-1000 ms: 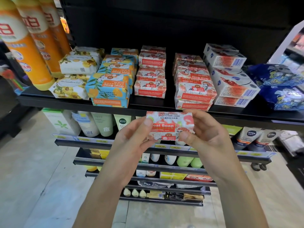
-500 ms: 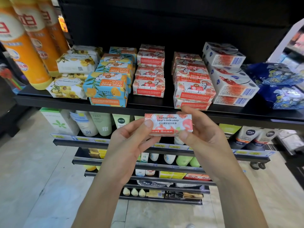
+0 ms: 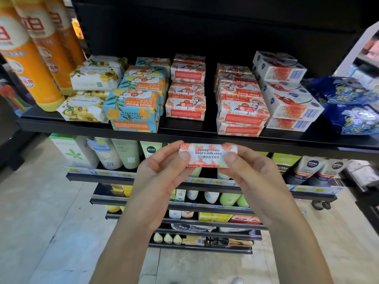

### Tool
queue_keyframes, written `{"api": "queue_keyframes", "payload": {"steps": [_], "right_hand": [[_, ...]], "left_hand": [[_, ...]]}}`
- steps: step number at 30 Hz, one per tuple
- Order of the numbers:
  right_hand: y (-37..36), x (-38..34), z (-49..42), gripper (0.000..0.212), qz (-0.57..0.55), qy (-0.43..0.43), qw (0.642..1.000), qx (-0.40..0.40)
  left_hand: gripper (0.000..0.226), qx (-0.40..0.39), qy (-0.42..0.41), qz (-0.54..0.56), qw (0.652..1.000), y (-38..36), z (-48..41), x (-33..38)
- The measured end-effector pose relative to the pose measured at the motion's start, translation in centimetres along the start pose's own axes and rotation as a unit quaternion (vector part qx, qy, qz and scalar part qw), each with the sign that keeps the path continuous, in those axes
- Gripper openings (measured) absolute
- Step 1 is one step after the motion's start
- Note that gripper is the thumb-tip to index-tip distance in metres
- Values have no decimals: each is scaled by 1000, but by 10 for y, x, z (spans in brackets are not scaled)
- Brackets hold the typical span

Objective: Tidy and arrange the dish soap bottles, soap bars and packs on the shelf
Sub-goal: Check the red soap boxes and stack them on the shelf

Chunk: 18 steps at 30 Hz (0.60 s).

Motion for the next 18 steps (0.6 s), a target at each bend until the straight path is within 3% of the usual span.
{"api": "queue_keyframes", "payload": {"steps": [7, 12, 18], "right_hand": [[-4, -3, 5, 66, -40, 24, 999, -26], [-4, -7, 7, 74, -38, 88, 994, -49], [-9, -11, 7, 74, -46, 120, 988, -80]], "left_hand": [[51, -4, 3, -18, 1000, 0, 2, 1], [59, 23, 6, -16, 1000, 1, 0, 3], [51, 1, 29, -31, 999, -1, 0, 0]]}}
Point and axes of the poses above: each hand's wrist, its own z-axis away from the middle knuckle, its own y-axis out of the back of the hand, x = y × z, the point moved 5 cm from there along -z, towards the middle knuckle, and after that the axes turned 1 degree about -y, right-handed, at the moved point
